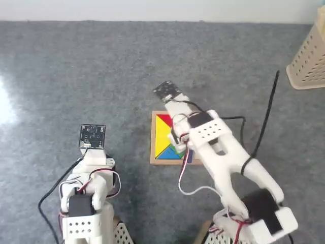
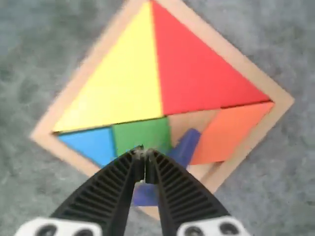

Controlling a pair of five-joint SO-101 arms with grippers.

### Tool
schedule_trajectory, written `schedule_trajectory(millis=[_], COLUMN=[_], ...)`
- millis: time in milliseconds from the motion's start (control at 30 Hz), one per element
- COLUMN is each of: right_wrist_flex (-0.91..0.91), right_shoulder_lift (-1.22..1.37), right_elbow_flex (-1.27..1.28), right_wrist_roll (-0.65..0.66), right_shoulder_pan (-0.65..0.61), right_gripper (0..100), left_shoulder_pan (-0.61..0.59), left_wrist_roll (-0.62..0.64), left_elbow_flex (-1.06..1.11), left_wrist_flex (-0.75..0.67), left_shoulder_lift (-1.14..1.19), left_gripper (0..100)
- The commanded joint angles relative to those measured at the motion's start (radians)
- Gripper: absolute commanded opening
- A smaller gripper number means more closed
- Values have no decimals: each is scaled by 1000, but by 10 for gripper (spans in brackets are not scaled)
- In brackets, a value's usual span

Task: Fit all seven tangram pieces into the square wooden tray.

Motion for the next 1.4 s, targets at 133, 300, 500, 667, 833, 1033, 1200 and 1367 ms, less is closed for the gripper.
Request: schedule_trajectory(millis=[133,300,500,667,833,1033,1200,1367], right_wrist_flex=[-36,-31,-70,-102,-67,-4,31,28], right_shoulder_lift=[13,4,-157,-374,-420,-378,-348,-300], right_elbow_flex=[-17,-12,92,285,344,344,339,339], right_wrist_roll=[20,9,-20,12,20,20,20,20], right_shoulder_pan=[108,114,147,148,148,148,148,147], right_gripper=[6,6,6,6,6,6,6,6], left_shoulder_pan=[3,3,3,3,3,3,3,3], left_wrist_roll=[8,8,8,8,8,8,8,8], left_elbow_flex=[-12,-12,-12,-12,-12,-12,-12,-12], left_wrist_flex=[5,5,5,5,5,5,5,5], left_shoulder_lift=[-17,-17,-17,-17,-17,-17,-17,-17], left_gripper=[12,12,12,12,12,12,12,12])
